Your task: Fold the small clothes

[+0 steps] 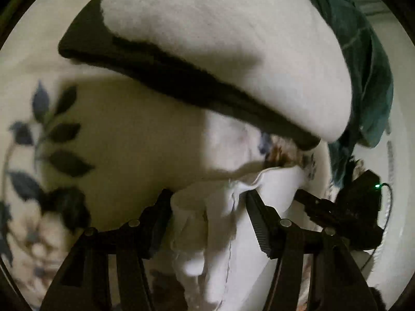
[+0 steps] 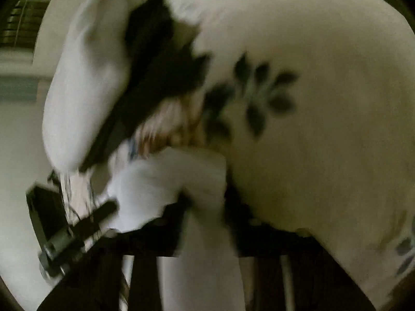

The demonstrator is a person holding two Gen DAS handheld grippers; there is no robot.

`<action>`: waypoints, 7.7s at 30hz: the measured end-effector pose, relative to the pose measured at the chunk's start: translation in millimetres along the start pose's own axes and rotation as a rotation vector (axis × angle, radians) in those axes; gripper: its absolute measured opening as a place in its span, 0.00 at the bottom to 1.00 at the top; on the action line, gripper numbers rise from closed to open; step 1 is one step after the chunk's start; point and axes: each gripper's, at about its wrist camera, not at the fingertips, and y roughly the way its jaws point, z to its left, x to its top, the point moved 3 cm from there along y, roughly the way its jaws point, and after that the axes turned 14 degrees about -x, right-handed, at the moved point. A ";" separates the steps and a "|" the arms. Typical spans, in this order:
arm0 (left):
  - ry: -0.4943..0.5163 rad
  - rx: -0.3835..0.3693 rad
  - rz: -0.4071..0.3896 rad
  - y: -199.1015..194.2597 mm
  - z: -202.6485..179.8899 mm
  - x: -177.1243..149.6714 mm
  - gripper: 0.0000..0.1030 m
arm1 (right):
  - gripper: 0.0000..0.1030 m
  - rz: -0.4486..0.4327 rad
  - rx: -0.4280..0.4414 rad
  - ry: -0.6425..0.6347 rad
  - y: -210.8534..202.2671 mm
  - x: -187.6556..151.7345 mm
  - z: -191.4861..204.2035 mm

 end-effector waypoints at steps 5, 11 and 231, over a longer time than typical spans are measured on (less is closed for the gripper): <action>-0.013 -0.053 0.020 2.4 6.8 9.0 0.54 | 0.54 0.025 0.083 0.039 -12.6 14.9 -12.8; 0.030 -0.082 0.033 14.5 -3.1 8.6 0.52 | 0.56 0.100 0.096 -0.099 5.8 14.4 5.1; 0.003 -0.019 -0.042 -77.3 29.2 -129.8 0.06 | 0.05 -0.112 -0.067 0.114 -66.2 -226.2 -80.4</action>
